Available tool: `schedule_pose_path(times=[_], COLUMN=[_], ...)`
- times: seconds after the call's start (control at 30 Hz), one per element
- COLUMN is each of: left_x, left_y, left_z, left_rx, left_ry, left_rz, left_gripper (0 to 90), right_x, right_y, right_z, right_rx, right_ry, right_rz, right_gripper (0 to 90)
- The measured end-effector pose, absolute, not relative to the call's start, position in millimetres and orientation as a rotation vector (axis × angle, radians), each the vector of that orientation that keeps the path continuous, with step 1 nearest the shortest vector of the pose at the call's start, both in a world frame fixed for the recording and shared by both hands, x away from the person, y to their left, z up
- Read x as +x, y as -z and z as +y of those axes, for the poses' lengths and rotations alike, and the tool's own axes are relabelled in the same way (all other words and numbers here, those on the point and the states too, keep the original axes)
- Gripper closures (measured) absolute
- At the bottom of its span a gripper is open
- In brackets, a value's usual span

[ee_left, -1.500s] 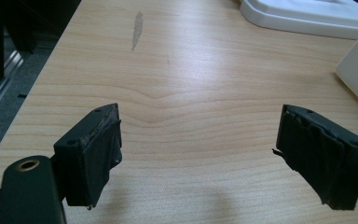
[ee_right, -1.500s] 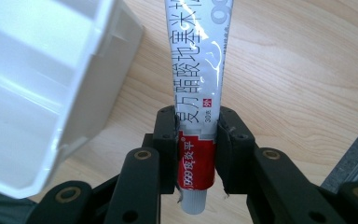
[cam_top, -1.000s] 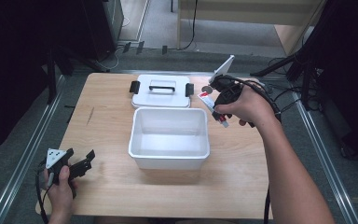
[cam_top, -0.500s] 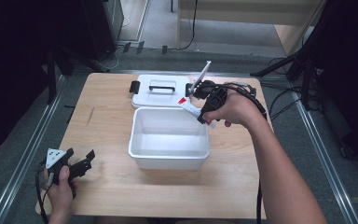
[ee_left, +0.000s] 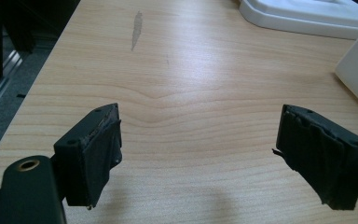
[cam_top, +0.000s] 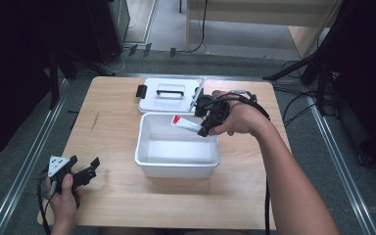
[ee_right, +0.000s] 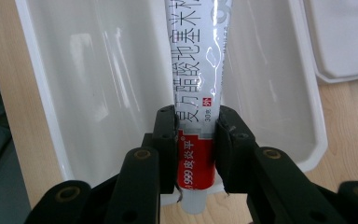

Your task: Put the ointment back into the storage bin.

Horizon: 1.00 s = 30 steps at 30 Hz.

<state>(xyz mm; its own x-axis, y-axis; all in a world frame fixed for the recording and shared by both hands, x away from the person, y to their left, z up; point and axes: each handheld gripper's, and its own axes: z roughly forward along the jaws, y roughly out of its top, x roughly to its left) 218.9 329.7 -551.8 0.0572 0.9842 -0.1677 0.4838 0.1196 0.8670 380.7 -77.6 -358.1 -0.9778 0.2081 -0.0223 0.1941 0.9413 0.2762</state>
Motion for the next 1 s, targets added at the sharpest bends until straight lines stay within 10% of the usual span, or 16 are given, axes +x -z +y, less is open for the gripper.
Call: schedule_pose_path(times=[1.0], left_x=[219], left_y=[552], left_z=[330], left_rx=[1.485], left_ry=[-0.742], left_rz=[1.547], left_gripper=[14.8], right_x=[376], right_y=[407], right_z=[-66], right_rx=[0.233], right_ry=[-0.283], right_rz=[3.119], right_gripper=[72.6])
